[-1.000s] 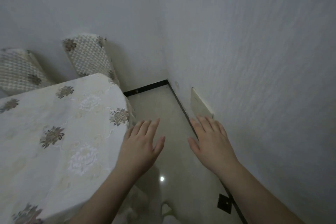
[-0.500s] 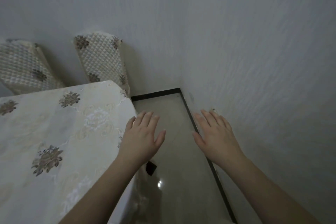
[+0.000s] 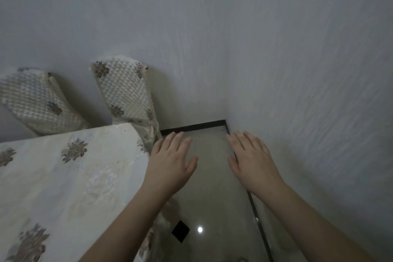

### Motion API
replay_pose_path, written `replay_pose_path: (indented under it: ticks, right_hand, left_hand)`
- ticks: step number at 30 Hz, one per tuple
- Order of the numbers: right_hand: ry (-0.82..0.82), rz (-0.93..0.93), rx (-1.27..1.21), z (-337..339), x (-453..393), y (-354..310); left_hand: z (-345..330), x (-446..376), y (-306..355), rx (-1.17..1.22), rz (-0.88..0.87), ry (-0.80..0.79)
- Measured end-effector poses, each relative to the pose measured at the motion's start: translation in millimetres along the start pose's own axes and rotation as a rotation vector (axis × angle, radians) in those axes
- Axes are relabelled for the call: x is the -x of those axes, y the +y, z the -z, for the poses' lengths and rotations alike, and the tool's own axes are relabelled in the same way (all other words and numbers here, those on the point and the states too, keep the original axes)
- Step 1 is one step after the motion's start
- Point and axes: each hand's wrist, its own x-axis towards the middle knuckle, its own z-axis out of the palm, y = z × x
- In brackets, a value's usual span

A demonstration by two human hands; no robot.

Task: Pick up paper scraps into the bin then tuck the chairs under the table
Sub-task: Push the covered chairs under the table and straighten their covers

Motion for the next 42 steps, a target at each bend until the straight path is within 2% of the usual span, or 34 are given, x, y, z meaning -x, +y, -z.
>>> replay_pose_path:
  ticks: [9,21,30,37,42]
  right_hand:
    - [-0.049,0.155,-0.083,-38.9,-115.7,1.1]
    - [-0.108,0.325,-0.001,-91.0,-287.5,-44.1]
    - [-0.115,0.333,-0.033,-110.5,-397.7,-67.4]
    - [-0.122,0.428,-0.124,-142.5,-493.3,-60.9]
    - [-0.146,0.399,-0.141,-155.1,-571.1,-51.1]
  left_hand:
    - [-24.0,-66.2,-36.7,-0.038,0.163,-0.015]
    - [-72.5,-177.4,-163.5,-0.007,0.306,0.006]
    - [-89.2,-255.9,-221.0,-0.004,0.34,-0.022]
    - [-116.4,-328.6,-257.0,-0.066,0.403,-0.051]
    - [-112.9,-391.5,-291.7,-0.099,0.491,-0.064]
